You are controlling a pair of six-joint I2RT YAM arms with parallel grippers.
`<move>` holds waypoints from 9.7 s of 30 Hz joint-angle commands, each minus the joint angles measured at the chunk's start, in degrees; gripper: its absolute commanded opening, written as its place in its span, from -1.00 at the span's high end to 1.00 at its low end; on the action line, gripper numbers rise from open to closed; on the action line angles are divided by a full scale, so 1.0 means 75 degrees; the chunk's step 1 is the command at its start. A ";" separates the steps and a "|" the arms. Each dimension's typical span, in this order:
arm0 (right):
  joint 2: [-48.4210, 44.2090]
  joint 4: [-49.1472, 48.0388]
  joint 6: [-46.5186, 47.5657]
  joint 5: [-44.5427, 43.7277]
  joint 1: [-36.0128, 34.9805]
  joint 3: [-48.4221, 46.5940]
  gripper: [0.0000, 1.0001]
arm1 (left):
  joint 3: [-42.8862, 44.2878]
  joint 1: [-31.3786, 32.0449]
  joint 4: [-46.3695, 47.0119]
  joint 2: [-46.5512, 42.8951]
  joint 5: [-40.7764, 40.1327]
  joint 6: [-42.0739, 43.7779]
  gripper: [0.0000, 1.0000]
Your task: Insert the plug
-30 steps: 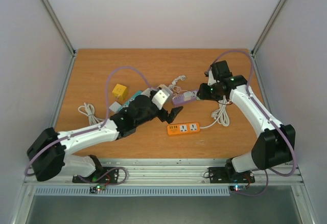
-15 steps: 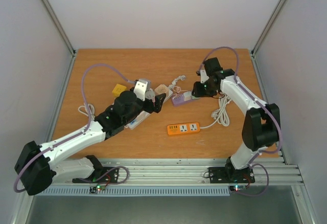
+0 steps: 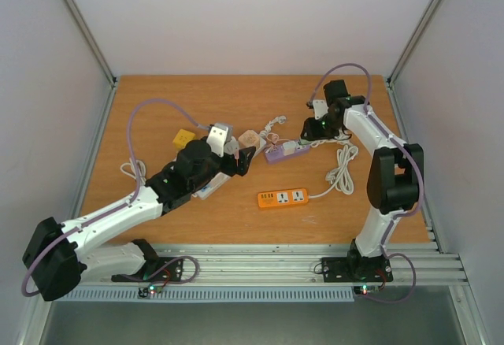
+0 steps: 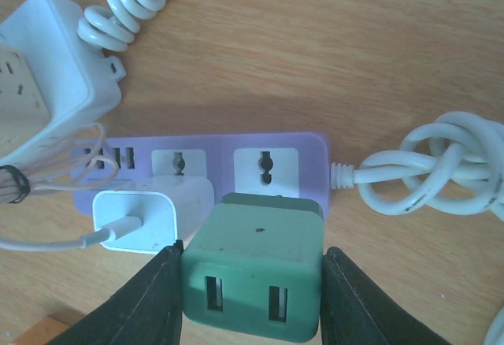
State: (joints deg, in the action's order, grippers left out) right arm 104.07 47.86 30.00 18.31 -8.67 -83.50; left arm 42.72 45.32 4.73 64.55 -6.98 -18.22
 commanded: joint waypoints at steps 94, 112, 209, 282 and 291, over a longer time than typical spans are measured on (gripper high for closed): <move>0.0504 -0.0531 -0.1895 -0.0619 -0.0320 0.0978 0.29 | 0.0607 -0.1088 -0.1592 0.0226 -0.1279 -0.0404 -0.99; -0.1537 -0.1263 -0.2525 0.0212 -0.0255 0.0832 -0.44 | 0.1365 -0.4212 -0.2725 0.2468 0.0136 -0.1090 -0.99; -0.5174 -0.1999 -0.6142 0.1235 -0.3390 0.2679 -0.81 | -0.0030 -0.1860 0.2439 0.1254 0.7334 0.4281 0.14; -0.3816 -0.0025 -0.3988 -0.2661 -0.4762 0.3796 0.11 | 0.0563 -0.3461 -0.2002 -0.1304 0.1476 -0.0067 -0.99; -0.3477 -0.0104 -0.4368 -0.2675 -0.4762 0.3716 0.10 | 0.0528 -0.3459 -0.2019 -0.1261 0.1320 -0.0021 -0.99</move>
State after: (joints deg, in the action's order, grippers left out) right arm 77.34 48.01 -1.41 -0.62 -43.94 -54.04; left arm 46.70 19.57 -12.05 55.09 3.44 -19.05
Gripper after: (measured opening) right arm 0.629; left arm 0.994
